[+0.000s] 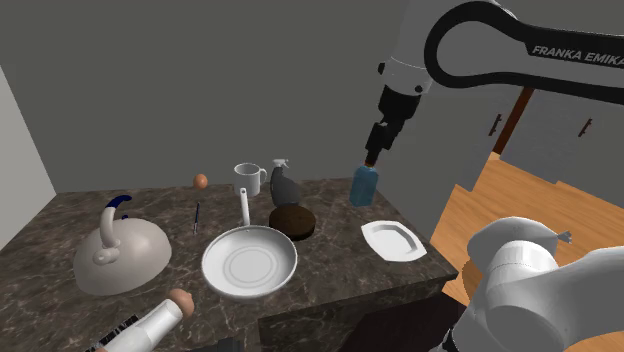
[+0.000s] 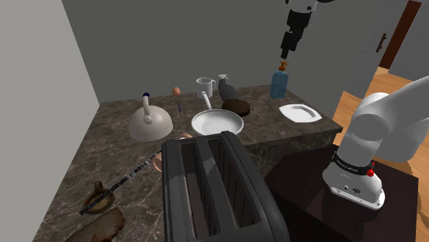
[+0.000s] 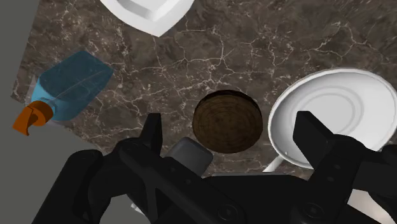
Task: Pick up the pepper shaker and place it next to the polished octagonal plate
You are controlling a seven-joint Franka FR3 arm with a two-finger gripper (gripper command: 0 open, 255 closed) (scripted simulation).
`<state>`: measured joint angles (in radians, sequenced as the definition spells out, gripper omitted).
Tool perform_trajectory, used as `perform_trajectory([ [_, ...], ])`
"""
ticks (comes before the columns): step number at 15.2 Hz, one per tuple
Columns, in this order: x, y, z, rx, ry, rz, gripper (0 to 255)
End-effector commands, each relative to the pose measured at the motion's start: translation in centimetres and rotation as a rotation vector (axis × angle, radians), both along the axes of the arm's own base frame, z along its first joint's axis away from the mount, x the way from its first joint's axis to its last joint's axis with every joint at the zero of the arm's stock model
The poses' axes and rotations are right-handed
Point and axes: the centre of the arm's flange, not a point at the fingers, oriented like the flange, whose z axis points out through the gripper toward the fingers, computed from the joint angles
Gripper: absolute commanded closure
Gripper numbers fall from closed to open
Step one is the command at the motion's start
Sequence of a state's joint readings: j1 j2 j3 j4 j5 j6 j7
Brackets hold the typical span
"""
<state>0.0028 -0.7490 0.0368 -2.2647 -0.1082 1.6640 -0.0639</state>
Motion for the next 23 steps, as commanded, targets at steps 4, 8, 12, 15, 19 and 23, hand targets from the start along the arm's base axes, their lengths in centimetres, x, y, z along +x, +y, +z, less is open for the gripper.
perform_trajectory([
  [4,-0.3,3.6,-1.7,0.002,0.016,-0.091,0],
  [8,-0.3,8.5,-4.0,0.004,0.037,-0.213,0],
  [12,0.3,13.3,-6.3,0.006,0.058,-0.335,0],
  [15,1.1,16.9,-8.0,0.007,0.074,-0.426,0],
  [19,2.7,21.5,-10.3,0.009,0.095,-0.547,0],
  [23,4.7,25.9,-12.6,0.012,0.116,-0.669,0],
])
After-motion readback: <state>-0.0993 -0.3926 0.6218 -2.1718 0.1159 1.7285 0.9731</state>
